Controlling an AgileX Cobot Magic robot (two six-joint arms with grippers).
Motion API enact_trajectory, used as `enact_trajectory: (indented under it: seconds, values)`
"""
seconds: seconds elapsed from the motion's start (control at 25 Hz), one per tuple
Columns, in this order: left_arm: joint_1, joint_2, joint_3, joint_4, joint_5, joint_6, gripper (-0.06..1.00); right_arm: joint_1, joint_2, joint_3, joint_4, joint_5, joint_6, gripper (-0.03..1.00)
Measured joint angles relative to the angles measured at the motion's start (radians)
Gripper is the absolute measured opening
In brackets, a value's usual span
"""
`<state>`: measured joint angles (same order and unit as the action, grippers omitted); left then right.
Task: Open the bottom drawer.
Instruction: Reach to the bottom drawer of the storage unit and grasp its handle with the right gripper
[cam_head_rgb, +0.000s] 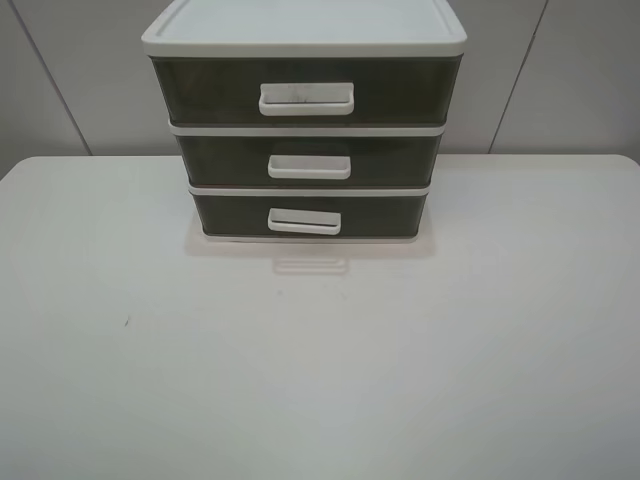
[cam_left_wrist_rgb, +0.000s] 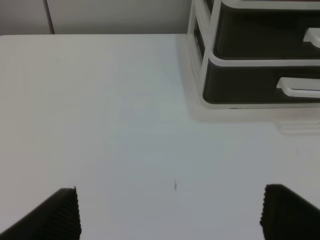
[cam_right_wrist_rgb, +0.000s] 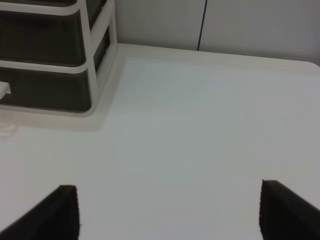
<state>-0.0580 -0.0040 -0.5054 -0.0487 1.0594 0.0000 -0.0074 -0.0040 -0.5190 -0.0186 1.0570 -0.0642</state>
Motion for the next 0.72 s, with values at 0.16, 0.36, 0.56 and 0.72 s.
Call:
enact_trajectory:
  seconds: [0.16, 0.36, 0.56, 0.72]
  values:
    - [0.0, 0.0, 0.0, 0.0, 0.0, 0.0, 0.74, 0.0, 0.0, 0.0, 0.001, 0.0, 0.0, 0.72]
    - [0.0, 0.0, 0.0, 0.0, 0.0, 0.0, 0.74, 0.001, 0.0, 0.0, 0.001, 0.0, 0.0, 0.72]
    - [0.0, 0.0, 0.0, 0.0, 0.0, 0.0, 0.74, 0.061, 0.052, -0.006, -0.047, 0.001, 0.041, 0.72]
    - [0.0, 0.0, 0.0, 0.0, 0.0, 0.0, 0.74, 0.177, 0.262, -0.087, -0.159, -0.031, 0.052, 0.72]
